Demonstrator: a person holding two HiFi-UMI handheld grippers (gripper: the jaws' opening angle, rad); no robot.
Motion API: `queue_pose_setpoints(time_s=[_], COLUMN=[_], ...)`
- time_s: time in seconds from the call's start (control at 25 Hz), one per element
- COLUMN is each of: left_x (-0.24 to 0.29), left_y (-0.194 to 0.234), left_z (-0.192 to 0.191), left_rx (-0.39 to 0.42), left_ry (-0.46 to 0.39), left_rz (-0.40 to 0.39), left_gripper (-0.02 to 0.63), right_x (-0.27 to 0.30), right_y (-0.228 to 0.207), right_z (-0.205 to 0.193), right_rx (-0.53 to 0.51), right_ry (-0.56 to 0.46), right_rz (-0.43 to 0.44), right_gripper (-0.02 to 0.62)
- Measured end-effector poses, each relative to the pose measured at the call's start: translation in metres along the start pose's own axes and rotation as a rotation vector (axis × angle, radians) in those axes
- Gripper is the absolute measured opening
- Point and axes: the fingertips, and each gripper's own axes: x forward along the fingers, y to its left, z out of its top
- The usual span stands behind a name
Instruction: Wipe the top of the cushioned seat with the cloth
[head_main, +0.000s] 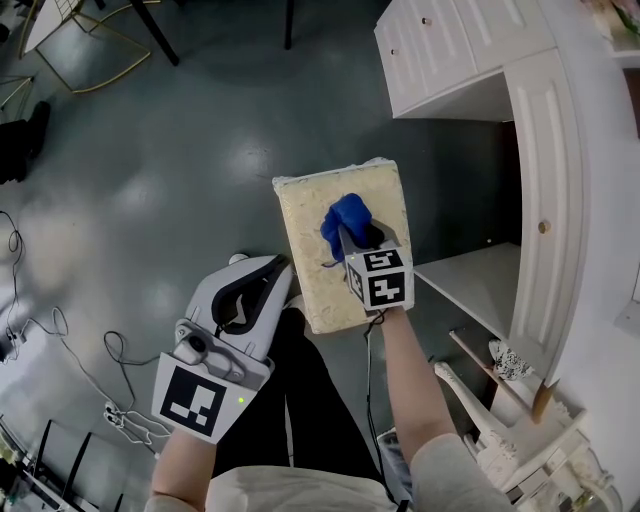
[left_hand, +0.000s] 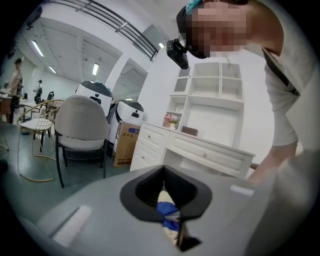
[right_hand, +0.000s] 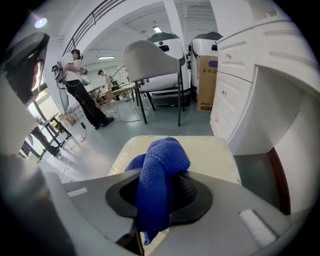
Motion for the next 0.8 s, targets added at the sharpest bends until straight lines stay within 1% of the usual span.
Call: queue_pose_setpoints(time_s=[0.08, 0.32, 0.56, 0.64, 0.8], left_x=[-0.004, -0.018, -0.03, -0.034, -0.041], left_y=[0.002, 0.007, 0.011, 0.013, 0.015], left_z=[0.0, -0.001, -0.004, -0.006, -0.009], left_rx=[0.001, -0.009, -0.014, -0.012, -0.011], left_ry=[-0.002, -0.011, -0.01, -0.008, -0.004], left_rz=[0.005, 0.02, 0.028, 0.031, 0.038], left_gripper=[0.0, 0.0, 0.0, 0.0, 0.0], right_x=[0.004, 0.01, 0.019, 0.021, 0.02], right_y=[0.015, 0.044, 0.085, 0.09, 0.09], right_z=[0.002, 0.006, 0.008, 0.008, 0.006], right_rx=[-0.01, 0.007, -0.055, -0.065, -0.046], right_ry=[0.005, 0.004, 0.016, 0.019, 0.014], right_rz=[0.014, 0.035, 0.086, 0.089, 0.092], right_gripper=[0.106, 0.106, 0.107, 0.109, 0.109])
